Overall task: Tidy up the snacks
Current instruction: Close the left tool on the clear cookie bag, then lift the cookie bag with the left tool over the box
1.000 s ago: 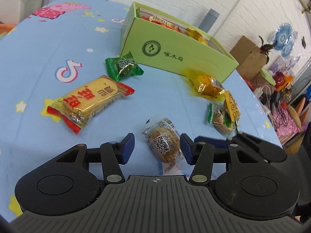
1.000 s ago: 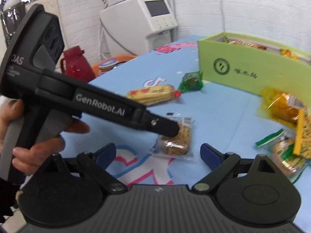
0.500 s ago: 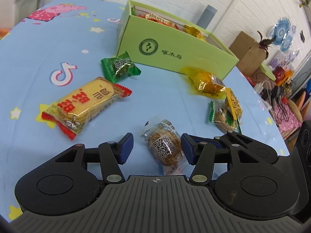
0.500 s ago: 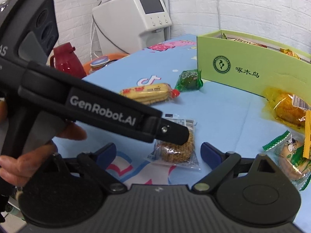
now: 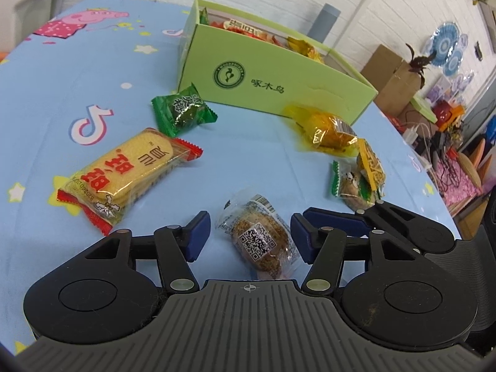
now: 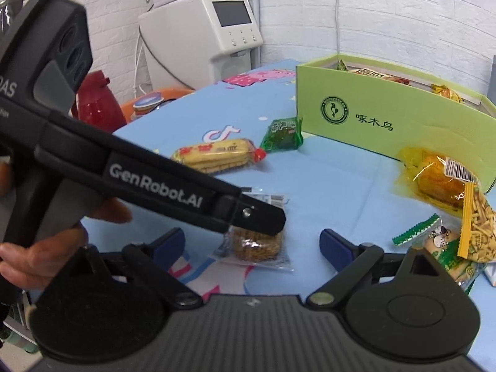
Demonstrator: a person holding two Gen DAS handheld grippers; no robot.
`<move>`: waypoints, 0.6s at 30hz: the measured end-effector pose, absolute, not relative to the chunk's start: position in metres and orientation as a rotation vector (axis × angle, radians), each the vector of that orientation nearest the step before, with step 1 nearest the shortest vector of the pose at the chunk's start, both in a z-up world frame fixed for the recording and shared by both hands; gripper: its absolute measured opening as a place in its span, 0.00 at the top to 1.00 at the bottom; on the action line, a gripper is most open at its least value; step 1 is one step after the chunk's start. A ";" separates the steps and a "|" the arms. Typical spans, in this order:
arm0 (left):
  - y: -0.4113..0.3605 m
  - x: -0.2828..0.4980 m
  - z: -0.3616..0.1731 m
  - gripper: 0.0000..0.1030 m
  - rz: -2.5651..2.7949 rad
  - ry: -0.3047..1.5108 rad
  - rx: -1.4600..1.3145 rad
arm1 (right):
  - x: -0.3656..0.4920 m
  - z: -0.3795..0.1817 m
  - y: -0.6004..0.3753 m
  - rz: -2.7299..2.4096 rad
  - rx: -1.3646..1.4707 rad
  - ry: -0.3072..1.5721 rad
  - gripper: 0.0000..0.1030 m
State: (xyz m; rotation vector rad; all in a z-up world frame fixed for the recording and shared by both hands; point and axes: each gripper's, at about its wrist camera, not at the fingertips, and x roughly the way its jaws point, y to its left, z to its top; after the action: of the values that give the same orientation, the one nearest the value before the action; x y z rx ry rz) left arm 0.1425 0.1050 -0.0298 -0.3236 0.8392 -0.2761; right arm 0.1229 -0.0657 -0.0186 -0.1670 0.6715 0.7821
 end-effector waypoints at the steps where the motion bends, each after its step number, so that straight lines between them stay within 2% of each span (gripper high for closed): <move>1: 0.104 0.142 -0.030 0.58 -0.276 0.838 -0.318 | 0.125 -0.020 -0.066 0.786 -0.161 0.682 0.10; 3: 0.102 0.141 -0.030 0.58 -0.274 0.831 -0.302 | 0.125 -0.023 -0.064 0.787 -0.177 0.672 0.19; 4: 0.101 0.140 -0.030 0.61 -0.270 0.828 -0.294 | 0.123 -0.023 -0.062 0.786 -0.196 0.662 0.21; 5: 0.099 0.139 -0.031 0.69 -0.275 0.827 -0.287 | 0.122 -0.024 -0.061 0.791 -0.205 0.656 0.25; 7: 0.096 0.139 -0.032 0.72 -0.286 0.821 -0.291 | 0.121 -0.022 -0.065 0.812 -0.170 0.659 0.38; 18: 0.069 0.153 -0.002 0.79 -0.353 0.810 -0.326 | 0.121 -0.001 -0.096 0.743 -0.077 0.638 0.38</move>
State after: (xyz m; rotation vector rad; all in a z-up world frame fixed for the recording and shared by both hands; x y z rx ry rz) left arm 0.1533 0.0689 -0.0019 -0.3257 0.8103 -0.3528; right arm 0.1207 -0.0960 -0.0014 -0.0771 0.6382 0.7431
